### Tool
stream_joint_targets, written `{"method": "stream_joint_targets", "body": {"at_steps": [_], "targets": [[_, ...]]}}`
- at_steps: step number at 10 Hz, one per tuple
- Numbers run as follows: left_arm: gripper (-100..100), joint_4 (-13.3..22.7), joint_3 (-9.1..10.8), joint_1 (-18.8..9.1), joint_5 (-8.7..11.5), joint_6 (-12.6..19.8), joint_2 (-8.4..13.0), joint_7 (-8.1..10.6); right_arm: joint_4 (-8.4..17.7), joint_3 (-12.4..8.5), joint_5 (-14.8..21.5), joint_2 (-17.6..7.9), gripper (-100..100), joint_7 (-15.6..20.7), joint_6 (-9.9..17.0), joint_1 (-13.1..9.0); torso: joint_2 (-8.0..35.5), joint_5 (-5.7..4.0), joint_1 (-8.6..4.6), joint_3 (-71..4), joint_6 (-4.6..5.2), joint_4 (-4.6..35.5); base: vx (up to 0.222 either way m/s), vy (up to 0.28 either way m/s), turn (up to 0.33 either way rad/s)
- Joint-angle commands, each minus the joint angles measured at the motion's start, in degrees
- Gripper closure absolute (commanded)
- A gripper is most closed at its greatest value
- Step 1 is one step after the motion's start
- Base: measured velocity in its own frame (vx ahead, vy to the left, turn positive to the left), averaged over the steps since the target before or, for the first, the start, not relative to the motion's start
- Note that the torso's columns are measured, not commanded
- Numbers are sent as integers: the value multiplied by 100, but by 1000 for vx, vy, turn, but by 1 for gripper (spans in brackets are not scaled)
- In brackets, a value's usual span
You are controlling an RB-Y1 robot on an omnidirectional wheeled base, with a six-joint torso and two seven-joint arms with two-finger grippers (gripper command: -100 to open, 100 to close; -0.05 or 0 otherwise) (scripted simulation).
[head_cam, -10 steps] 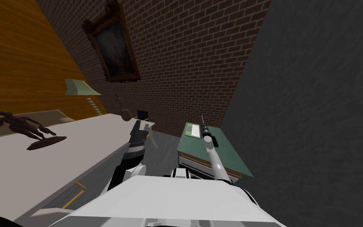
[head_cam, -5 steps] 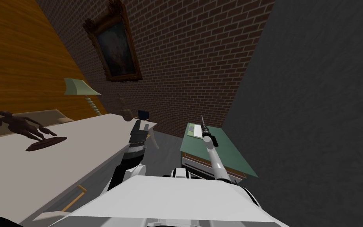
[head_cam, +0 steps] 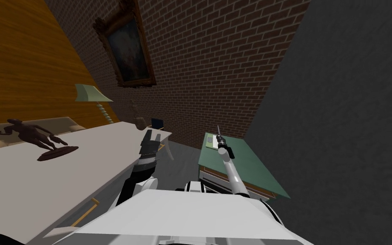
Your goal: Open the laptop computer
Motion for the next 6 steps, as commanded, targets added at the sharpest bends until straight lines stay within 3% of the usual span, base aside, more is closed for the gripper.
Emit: {"method": "stream_joint_targets", "body": {"at_steps": [1, 6], "targets": [[0, 0, 0, 0, 0, 0, 0, 0, 213, 92, 293, 23, 100, 316, -226, 147, -11, 0, 2, -7, 1, -4, 41, 63, 53], [0, 0, 0, 0, 0, 0, 0, 0, 461, 287, 715, 4, 100, 704, -577, 329, -10, 3, -21, -6, 14, 9, 32, 41, 44]]}}
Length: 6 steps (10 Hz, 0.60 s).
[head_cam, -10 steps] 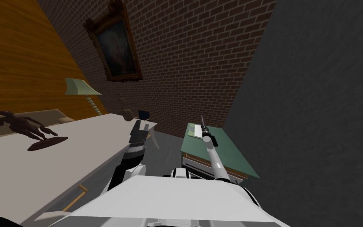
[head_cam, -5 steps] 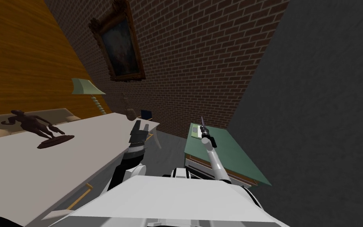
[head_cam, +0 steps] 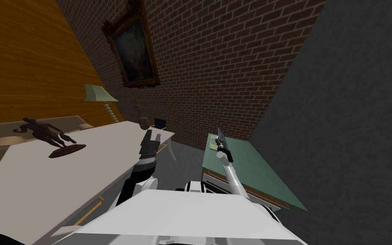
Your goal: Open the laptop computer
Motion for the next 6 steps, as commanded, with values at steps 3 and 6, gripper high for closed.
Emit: {"method": "stream_joint_targets", "body": {"at_steps": [3, 6], "targets": [[0, 0, 0, 0, 0, 0, 0, 0, 248, 231, 409, 5, 100, 280, -484, 250, 30, 7, 10, 17, 3, 16, 4, 15, 3], [0, 0, 0, 0, 0, 0, 0, 0, 425, 318, 632, 5, 100, 448, -769, 397, 35, 5, 6, 20, 21, 4, 3, 7, -4]]}}
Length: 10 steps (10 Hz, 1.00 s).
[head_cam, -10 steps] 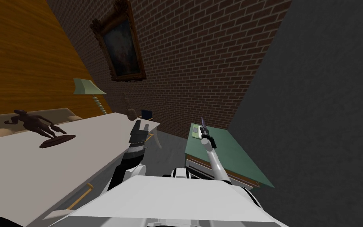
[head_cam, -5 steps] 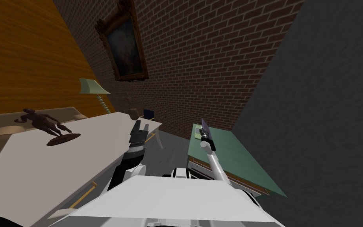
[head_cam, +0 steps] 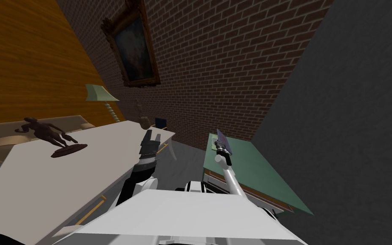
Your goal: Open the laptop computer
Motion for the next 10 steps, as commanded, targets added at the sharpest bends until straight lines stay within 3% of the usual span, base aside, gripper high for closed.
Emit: {"method": "stream_joint_targets", "body": {"at_steps": [1, 4, 5, 10], "targets": [[0, 0, 0, 0, 0, 0, 0, 0, 213, 70, 275, -13, 100, 228, -359, 276, -1, -5, -6, -2, 6, -12, 0, 0, 0], [0, 0, 0, 0, 0, 0, 0, 0, 213, 70, 275, -13, 100, 228, -359, 276, -15, 4, 10, -9, -17, 6, 2, 8, 1], [0, 0, 0, 0, 0, 0, 0, 0, 152, -11, 239, -5, -100, 347, -106, 85, -10, 10, 23, -5, -23, 14, -12, 27, -133], [0, 0, 0, 0, 0, 0, 0, 0, 63, -262, 137, -54, -100, 599, 497, -336, 15, 19, 52, 9, -48, 32, -32, 56, -99]]}}
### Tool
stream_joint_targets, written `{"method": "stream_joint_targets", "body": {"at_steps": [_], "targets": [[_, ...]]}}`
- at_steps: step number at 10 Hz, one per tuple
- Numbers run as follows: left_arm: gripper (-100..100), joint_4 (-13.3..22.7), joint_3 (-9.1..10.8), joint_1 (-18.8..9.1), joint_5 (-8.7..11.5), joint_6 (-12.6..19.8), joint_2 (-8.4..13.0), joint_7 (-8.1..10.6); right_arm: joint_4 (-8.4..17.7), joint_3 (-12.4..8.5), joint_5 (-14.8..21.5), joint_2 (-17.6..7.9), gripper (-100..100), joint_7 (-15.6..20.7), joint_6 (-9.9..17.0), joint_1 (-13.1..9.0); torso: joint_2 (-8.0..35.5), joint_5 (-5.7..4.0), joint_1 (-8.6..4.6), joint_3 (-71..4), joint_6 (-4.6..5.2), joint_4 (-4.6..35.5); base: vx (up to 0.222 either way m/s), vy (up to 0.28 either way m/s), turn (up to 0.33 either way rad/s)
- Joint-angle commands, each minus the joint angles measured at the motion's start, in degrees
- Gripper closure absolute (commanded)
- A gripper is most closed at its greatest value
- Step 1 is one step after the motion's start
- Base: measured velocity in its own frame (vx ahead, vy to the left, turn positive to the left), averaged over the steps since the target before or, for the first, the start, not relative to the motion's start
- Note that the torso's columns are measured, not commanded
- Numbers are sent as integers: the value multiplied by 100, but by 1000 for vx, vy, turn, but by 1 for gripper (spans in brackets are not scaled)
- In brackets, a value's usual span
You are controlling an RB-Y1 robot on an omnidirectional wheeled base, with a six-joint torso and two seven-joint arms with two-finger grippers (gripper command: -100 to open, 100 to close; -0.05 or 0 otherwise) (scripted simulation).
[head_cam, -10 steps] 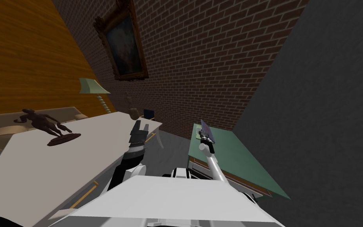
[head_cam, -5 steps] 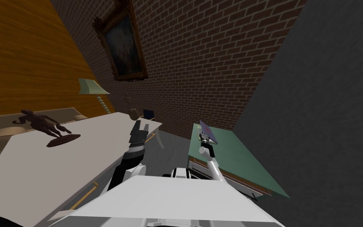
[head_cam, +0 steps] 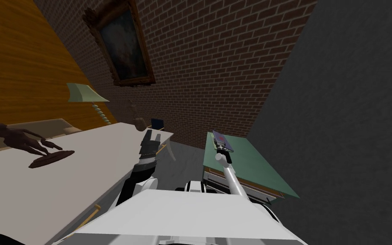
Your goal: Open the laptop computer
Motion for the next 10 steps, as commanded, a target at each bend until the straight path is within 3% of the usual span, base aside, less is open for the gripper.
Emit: {"method": "stream_joint_targets", "body": {"at_steps": [1, 3, 4, 5, 10], "targets": [[0, 0, 0, 0, 0, 0, 0, 0, -33, -132, -56, -33, -100, 133, 327, -231, -1, -1, -2, -1, 1, -1, -31, 47, -94], [0, 0, 0, 0, 0, 0, 0, 0, -68, -232, -97, -52, -100, 233, 569, -399, -3, -1, -5, -2, 0, -1, -35, 36, -86], [0, 0, 0, 0, 0, 0, 0, 0, -68, -203, -89, -62, -100, 190, 494, -341, -2, -1, -2, -2, 1, -1, -15, 18, -19], [0, 0, 0, 0, 0, 0, 0, 0, -68, -208, -92, -66, 0, 198, 520, -351, -7, -2, -5, -4, 0, -2, 0, 0, 0], [0, 0, 0, 0, 0, 0, 1, 0, -68, -208, -91, -65, 0, 197, 518, -350, -1, 0, 1, -1, 1, 0, 0, 0, 0]]}}
